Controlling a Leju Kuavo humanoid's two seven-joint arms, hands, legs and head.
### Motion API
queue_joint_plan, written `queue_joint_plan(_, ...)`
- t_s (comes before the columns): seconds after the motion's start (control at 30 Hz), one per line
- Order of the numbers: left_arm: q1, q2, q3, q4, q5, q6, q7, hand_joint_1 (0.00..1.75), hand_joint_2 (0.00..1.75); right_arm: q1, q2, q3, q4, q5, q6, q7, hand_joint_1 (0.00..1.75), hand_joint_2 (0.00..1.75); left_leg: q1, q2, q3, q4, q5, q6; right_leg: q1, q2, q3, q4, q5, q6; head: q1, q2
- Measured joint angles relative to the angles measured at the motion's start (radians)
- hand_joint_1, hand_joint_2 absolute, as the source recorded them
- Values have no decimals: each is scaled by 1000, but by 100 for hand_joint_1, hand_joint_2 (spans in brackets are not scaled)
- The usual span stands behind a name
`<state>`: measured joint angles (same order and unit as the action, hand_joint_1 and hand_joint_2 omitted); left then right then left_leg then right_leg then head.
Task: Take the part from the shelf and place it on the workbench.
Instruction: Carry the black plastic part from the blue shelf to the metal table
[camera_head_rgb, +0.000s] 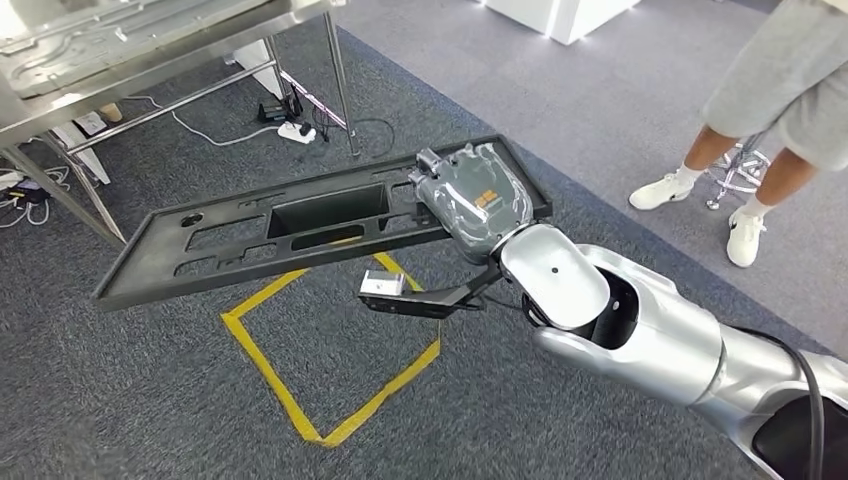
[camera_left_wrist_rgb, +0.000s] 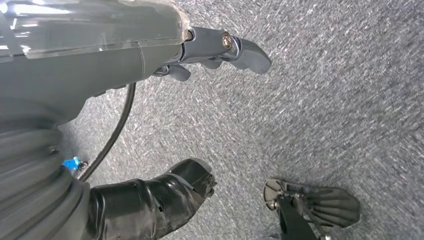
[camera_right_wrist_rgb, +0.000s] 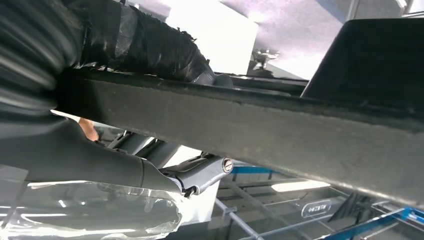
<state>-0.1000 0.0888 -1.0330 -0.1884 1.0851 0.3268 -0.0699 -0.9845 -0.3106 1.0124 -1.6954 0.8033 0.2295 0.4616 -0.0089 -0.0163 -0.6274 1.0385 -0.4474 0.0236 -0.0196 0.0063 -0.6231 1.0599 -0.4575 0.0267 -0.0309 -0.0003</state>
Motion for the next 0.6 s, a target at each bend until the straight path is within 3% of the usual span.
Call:
queue_joint_plan(0.07,1,0,0,0,-3,2,3,0,175,0,0,0,0,-1,0,0,175,175,2,0,-4,3,-1,-8,2,0,0,-3,4,-13,0,0)
queue_joint_plan(0.13,1,-1,0,0,-7,5,6,0,175,-2,0,0,0,-1,0,0,175,175,6,3,-18,36,-25,-18,0,-1,3,-10,8,-24,-2,0)
queue_joint_plan(0.23,0,-2,-1,0,-9,9,11,0,175,-4,1,0,0,-1,1,0,175,175,11,9,-97,205,-107,-32,0,-2,4,-12,10,-31,-6,0)
queue_joint_plan(0.3,2,-2,-2,0,-10,10,13,0,175,-2,1,0,0,-1,2,0,175,175,12,10,-136,275,-119,-33,1,-3,3,-12,9,-32,-6,0)
queue_joint_plan(0.33,3,-2,-2,0,-11,10,13,0,175,-2,1,0,0,-1,2,0,175,175,12,10,-128,256,-97,-30,2,-3,4,-12,8,-32,-6,0)
queue_joint_plan(0.43,3,-2,-2,0,-15,13,11,0,175,-4,1,0,0,-1,2,0,175,175,6,10,-32,58,-6,-16,3,-2,9,-14,6,-28,-6,0)
queue_joint_plan(0.5,1,-1,-3,0,-16,16,8,0,175,-5,1,0,0,-1,2,0,175,175,-2,10,0,-8,5,-7,2,-3,9,-18,7,-20,-6,0)
queue_joint_plan(0.6,0,0,-5,0,-17,18,7,0,175,-4,1,0,-1,-1,2,0,175,175,-4,10,11,-26,10,7,0,-2,9,-19,4,-4,-5,0)
